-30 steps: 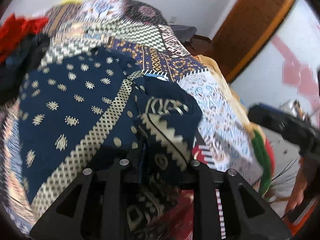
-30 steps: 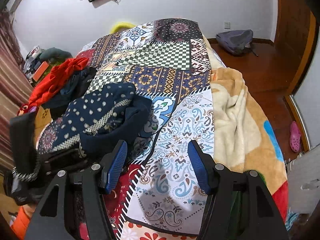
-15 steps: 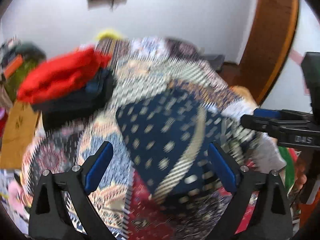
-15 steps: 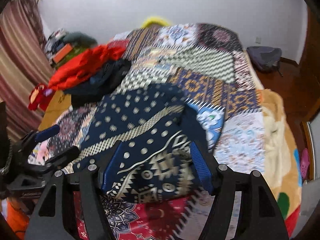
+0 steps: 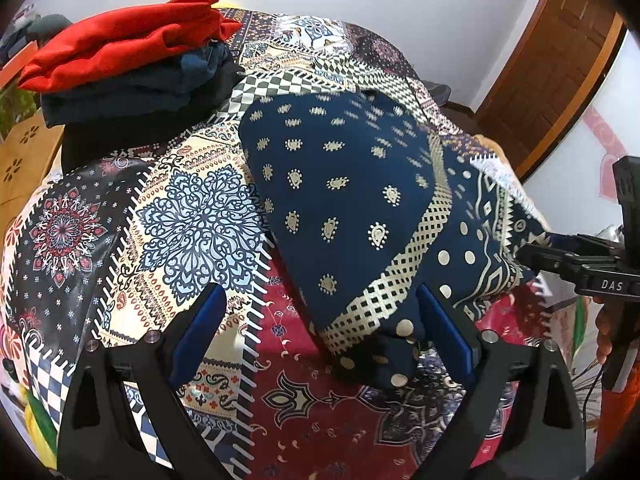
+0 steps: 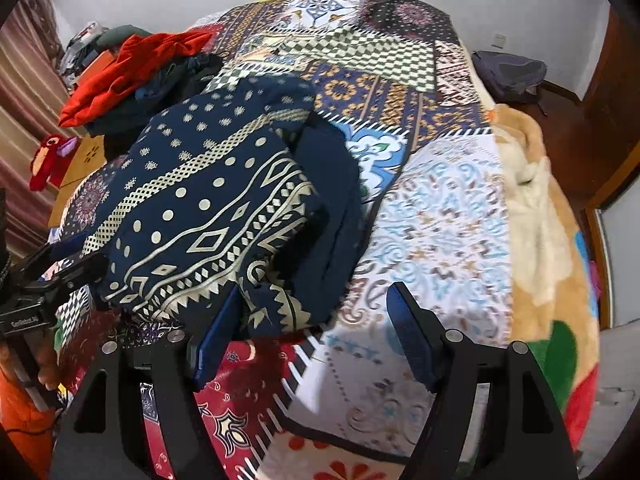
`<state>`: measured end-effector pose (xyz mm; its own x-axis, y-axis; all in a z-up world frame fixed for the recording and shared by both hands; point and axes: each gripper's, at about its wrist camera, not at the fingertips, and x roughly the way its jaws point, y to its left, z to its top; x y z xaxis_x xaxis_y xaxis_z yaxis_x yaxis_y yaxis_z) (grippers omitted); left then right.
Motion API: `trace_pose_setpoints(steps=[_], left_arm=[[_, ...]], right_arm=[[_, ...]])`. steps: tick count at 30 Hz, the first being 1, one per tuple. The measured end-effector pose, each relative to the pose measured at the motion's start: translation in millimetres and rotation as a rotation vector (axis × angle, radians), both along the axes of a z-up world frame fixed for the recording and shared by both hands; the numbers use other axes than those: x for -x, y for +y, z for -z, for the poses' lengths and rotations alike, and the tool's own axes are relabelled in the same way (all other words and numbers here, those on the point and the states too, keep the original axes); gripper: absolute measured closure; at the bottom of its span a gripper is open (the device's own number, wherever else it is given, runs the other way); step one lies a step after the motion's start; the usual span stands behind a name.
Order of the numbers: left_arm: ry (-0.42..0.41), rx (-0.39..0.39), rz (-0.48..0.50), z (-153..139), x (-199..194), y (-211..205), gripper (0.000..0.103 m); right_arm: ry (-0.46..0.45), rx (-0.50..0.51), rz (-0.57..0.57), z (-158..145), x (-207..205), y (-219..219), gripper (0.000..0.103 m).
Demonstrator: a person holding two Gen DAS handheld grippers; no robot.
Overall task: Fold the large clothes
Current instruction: 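Grasp the folded navy bundle with both grippers and lift it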
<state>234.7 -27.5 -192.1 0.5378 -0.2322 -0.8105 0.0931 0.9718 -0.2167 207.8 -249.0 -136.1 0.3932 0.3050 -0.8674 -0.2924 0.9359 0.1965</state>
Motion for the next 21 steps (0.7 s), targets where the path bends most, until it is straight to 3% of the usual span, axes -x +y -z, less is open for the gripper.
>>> trace_pose_setpoints(steps=[5, 10, 17, 21], left_arm=[[-0.056, -0.038, -0.029, -23, 1, 2, 0.007], [-0.096, -0.065, -0.077, -45, -14, 16, 0.007], [-0.037, 0.035, -0.058, -38, -41, 21, 0.007], [0.055, 0.114, -0.037, -13, -60, 15, 0.007]], right_arm=[[-0.057, 0.014, -0.028, -21, -6, 5, 0.032], [-0.050, -0.068, -0.048, -29, -27, 12, 0.031], [0.097, -0.112, -0.066, 5, -70, 20, 0.031], [0.219, -0.149, -0.071, 34, -93, 19, 0.031]])
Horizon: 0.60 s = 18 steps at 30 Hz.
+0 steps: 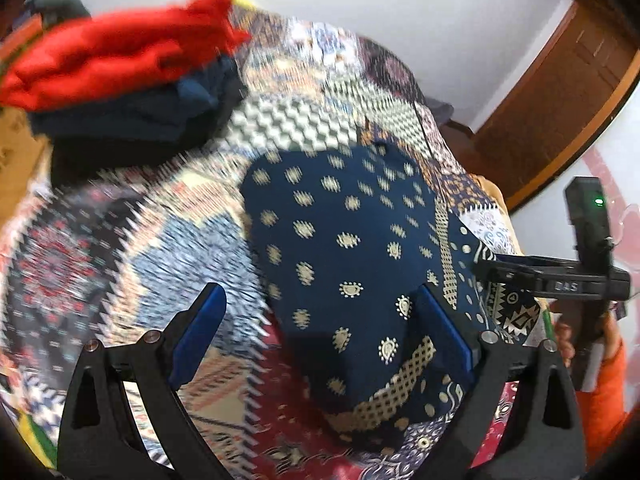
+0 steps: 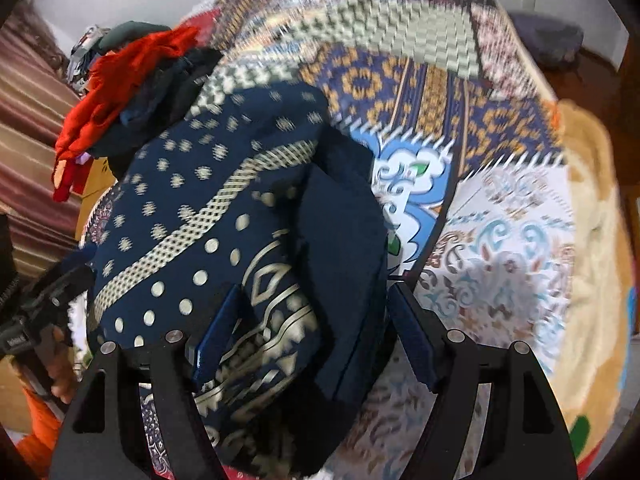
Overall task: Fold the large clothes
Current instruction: 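Grasp the folded navy bundle with both grippers and lift it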
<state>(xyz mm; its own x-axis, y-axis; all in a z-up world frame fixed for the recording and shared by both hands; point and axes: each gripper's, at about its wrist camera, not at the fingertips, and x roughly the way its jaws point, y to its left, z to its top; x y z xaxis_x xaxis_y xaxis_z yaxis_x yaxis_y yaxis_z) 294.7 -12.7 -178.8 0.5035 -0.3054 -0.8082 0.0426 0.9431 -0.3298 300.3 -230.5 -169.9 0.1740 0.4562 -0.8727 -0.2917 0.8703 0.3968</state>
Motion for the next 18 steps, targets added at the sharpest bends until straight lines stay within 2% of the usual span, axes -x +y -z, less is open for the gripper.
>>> trace_pose_setpoints(steps=[5, 9, 14, 18], left_arm=[[0.080, 0.151, -0.023, 26, -21, 3, 0.002], [0.153, 0.265, -0.026, 46, -38, 5, 0.000], [0.231, 0.364, -0.045, 63, -50, 8, 0.000], [0.331, 0.494, -0.055, 80, -58, 12, 0.000]], right_arm=[[0.102, -0.092, -0.031, 18, -14, 1, 0.024], [0.173, -0.168, -0.040, 31, -27, 8, 0.023], [0.228, -0.223, -0.039, 37, -40, 17, 0.021], [0.244, -0.274, -0.030, 41, -45, 25, 0.023]])
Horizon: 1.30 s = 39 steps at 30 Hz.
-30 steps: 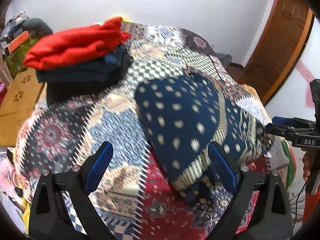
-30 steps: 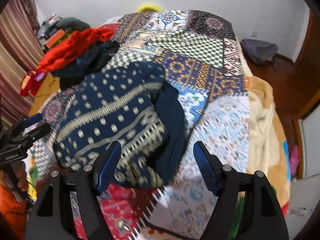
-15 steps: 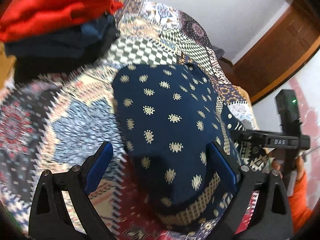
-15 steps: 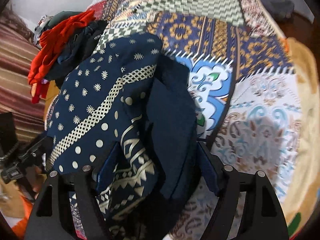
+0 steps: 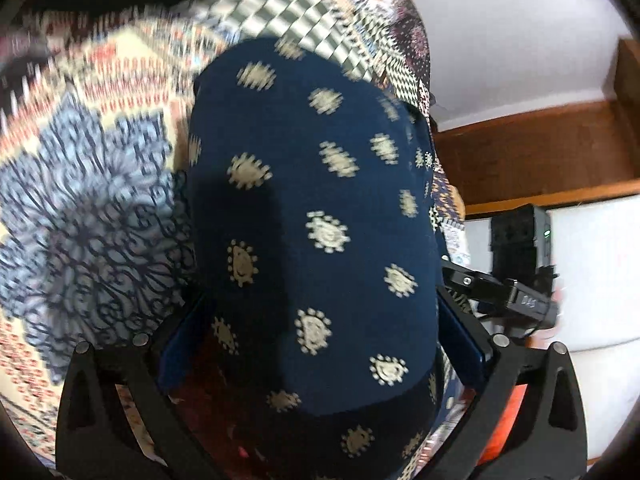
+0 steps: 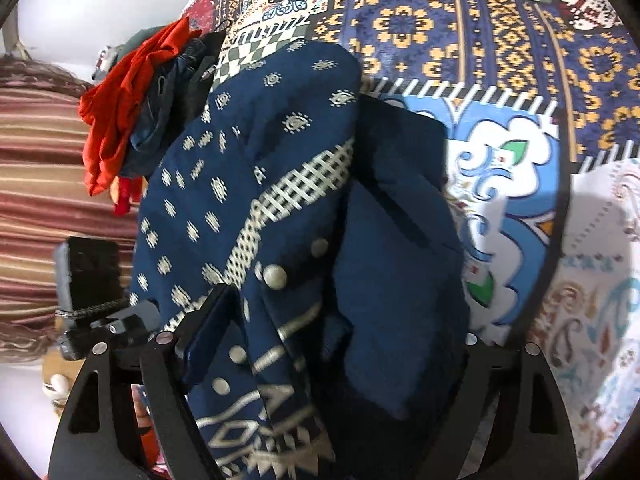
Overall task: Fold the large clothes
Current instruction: 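Grasp the folded navy bundle with both grippers and lift it, then carry the bundle with both grippers and place it on the red clothes stack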
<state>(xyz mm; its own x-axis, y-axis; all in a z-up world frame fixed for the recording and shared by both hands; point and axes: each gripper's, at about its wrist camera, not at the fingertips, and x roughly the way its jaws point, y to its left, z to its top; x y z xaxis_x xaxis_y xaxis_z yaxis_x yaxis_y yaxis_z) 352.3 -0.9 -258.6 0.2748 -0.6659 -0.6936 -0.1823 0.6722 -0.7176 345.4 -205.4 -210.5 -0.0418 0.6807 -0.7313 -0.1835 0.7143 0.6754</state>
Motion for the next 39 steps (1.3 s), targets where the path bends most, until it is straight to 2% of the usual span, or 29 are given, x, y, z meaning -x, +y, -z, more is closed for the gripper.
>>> trace_pose_setpoints(steps=[2, 4, 8, 11, 15, 20, 28, 31, 34, 36, 39], left_arm=[[0.031, 0.054, 0.000, 6, -2, 2, 0.000], [0.037, 0.071, 0.008, 8, -2, 3, 0.001], [0.018, 0.040, 0.028, -3, 5, 2, 0.014], [-0.016, -0.011, 0.037, -17, 18, 2, 0.023], [-0.070, -0.051, 0.070, -43, 35, 5, 0.034], [-0.172, -0.105, 0.096, -87, 50, 15, 0.039], [-0.397, -0.117, 0.045, -197, 62, 69, 0.042], [-0.496, -0.145, 0.033, -247, 58, 95, 0.043], [-0.589, -0.161, 0.011, -293, 35, 122, 0.043], [-0.624, -0.141, -0.007, -313, 24, 146, 0.043], [-0.653, -0.110, -0.032, -327, -1, 182, 0.043]], right_arm=[[0.014, -0.020, 0.009, 1, -1, 3, 0.032], [0.034, -0.054, 0.014, 1, 1, 2, 0.044], [0.044, -0.080, 0.039, -4, 10, -4, 0.067], [0.034, -0.080, 0.044, -15, 23, -3, 0.074], [0.001, -0.081, 0.040, -36, 39, 6, 0.077], [-0.102, -0.093, -0.002, -82, 53, 34, 0.079], [-0.336, -0.150, -0.020, -185, 49, 84, 0.080], [-0.433, -0.183, -0.012, -227, 39, 104, 0.080], [-0.528, -0.209, -0.004, -261, 28, 122, 0.080], [-0.574, -0.229, 0.000, -281, 19, 135, 0.080], [-0.617, -0.245, -0.007, -298, -5, 162, 0.080]])
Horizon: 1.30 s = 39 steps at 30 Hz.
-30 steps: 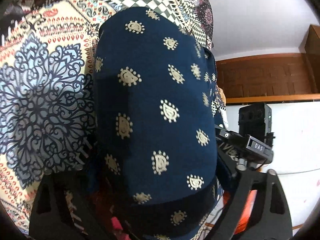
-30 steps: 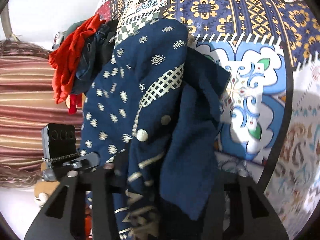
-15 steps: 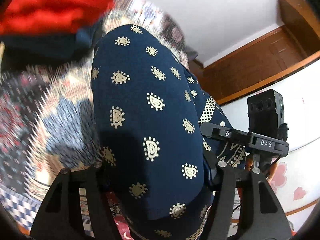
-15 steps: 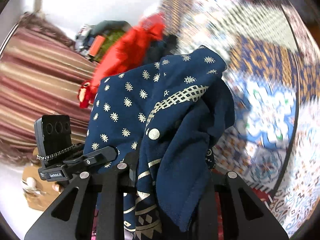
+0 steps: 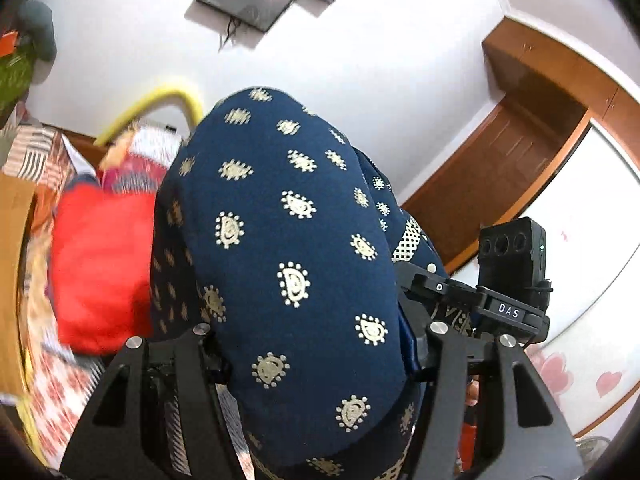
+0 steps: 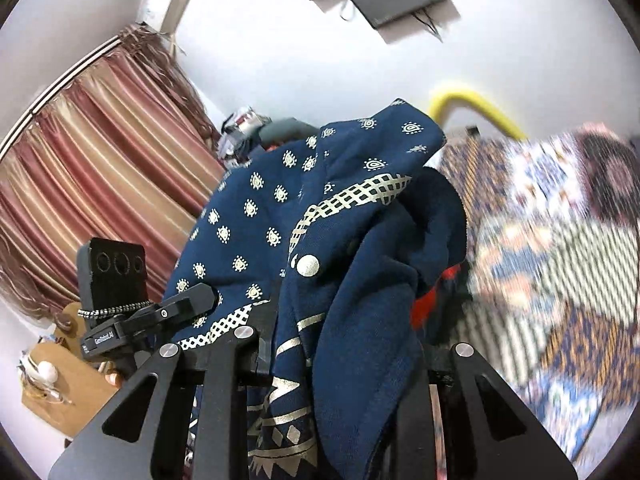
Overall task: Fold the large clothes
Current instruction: 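Carry the bundle with both grippers and place it on the red clothes stack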
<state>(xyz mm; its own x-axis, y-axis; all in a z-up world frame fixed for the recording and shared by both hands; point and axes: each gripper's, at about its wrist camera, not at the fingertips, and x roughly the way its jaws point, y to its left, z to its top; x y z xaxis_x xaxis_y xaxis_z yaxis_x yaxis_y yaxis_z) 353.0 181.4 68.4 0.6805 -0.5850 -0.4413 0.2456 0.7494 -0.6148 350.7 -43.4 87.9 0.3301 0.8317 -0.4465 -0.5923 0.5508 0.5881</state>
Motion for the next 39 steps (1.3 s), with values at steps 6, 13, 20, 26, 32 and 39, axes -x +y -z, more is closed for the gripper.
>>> trace_pose_setpoints(steps=[6, 13, 20, 26, 32, 39], left_arm=[[0.031, 0.055, -0.047, 15, -66, 66, 0.043], [0.135, -0.092, -0.139, 100, -119, 112, 0.043], [0.234, -0.177, -0.194, 165, -117, 130, 0.023], [0.247, -0.285, -0.255, 148, -117, 120, 0.013], [0.205, -0.399, -0.324, 119, -74, 99, 0.013], [0.092, -0.546, -0.393, 60, -1, 71, 0.013]], right_arm=[[0.010, 0.034, -0.001, 13, -59, 66, 0.080], [0.133, 0.158, -0.011, 98, -104, 126, 0.077], [0.226, 0.205, -0.002, 155, -120, 126, 0.049], [0.241, 0.278, 0.072, 136, -105, 83, 0.044], [0.073, 0.422, 0.154, 105, -68, 66, 0.044], [-0.113, 0.366, 0.157, 39, 9, 53, 0.044]])
